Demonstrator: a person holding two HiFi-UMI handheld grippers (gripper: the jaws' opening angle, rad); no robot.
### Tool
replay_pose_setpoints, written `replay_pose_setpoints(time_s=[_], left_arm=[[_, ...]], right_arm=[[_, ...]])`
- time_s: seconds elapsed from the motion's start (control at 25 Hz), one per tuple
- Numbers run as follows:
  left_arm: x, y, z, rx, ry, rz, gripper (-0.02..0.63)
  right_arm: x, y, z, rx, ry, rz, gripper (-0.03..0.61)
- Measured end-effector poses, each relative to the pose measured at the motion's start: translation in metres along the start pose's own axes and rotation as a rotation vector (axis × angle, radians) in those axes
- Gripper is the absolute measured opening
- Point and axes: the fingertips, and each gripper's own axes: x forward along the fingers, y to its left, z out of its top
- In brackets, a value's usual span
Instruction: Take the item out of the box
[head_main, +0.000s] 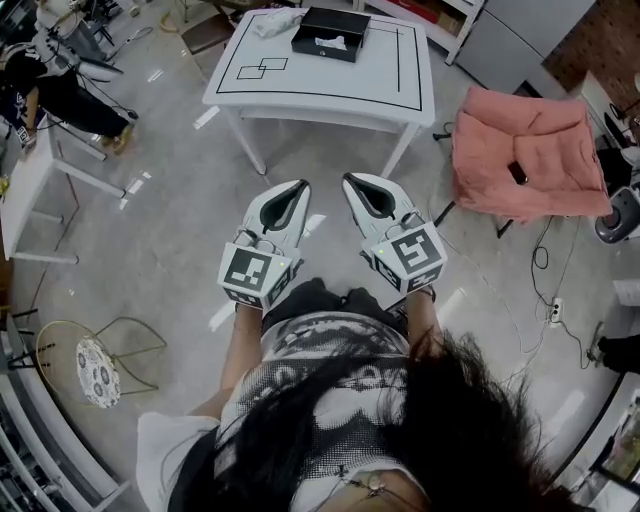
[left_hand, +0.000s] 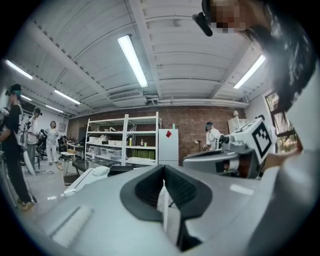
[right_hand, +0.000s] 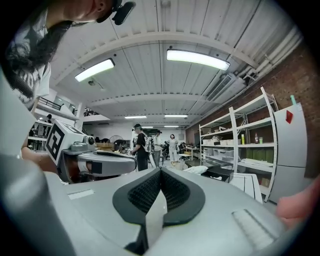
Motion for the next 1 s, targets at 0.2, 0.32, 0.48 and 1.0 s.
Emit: replay_pose_setpoints(time_s=[0.2,0.32,0.48,1.0], left_arm=[[-0.005,0.013,-0.008,-0.001,0.022,-0.009,0.000],[-0.011,0.020,-0.011,0.000,0.021,-0.024,0.000],[-0.017,0.030,-0.017,-0.002,0.023,-0.043,0.000],[-0.013,0.055,-0.027,-0.050,0.012,-0.071,0.000]], right_arm=[[0.010,0.005,-0.004,0.023,0.003,-0.018,-0.012],[0.018,0.014,-0.008,0.027,0.011,-0.024,-0.012],[0.029,0.025,-0.012,0.035,0.017,-0.029,-0.012],[0.054,0.028,-0.026,0.031,0.089,-0.042,-0.012]])
